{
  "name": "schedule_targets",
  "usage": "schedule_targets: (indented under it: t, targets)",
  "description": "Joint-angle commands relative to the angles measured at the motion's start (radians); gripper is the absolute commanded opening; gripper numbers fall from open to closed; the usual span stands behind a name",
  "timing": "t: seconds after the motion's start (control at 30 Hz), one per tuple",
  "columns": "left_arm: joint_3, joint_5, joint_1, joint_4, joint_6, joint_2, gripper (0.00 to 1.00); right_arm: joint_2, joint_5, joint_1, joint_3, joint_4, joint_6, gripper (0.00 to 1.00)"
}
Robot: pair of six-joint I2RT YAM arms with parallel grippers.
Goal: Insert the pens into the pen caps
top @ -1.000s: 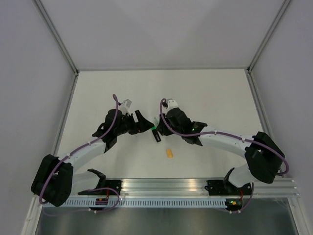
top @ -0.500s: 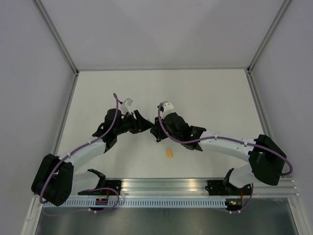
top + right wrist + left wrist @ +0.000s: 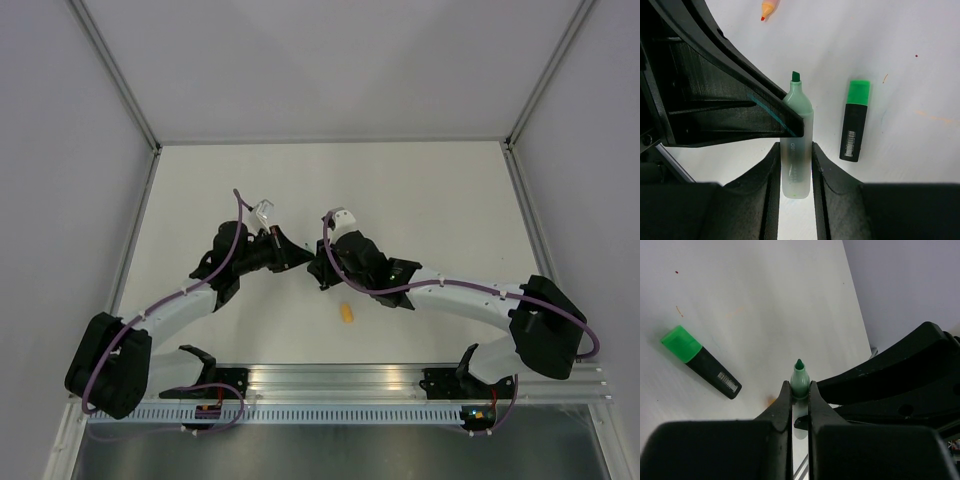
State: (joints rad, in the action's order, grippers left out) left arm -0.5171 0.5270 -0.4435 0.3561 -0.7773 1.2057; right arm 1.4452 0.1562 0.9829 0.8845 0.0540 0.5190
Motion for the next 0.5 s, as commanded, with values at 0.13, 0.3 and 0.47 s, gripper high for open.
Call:
schedule_targets:
  t: [0.13,0.3,0.47]
  targets:
    - [0.014,0.119,0.005,0.106,-0.002,-0.009,0.02,-0.034,-0.043,0.007,0.011,0.041,-0.027,0.27]
    - [0.049,0.226,0.005,0.242,-0.033,-0.084,0.02,-0.106,-0.128,0.005,-0.010,0.052,-0.063,0.61]
    - [0.100,0.358,0.005,0.418,-0.086,-0.173,0.02,-0.210,-0.338,-0.001,-0.056,0.113,-0.068,0.62]
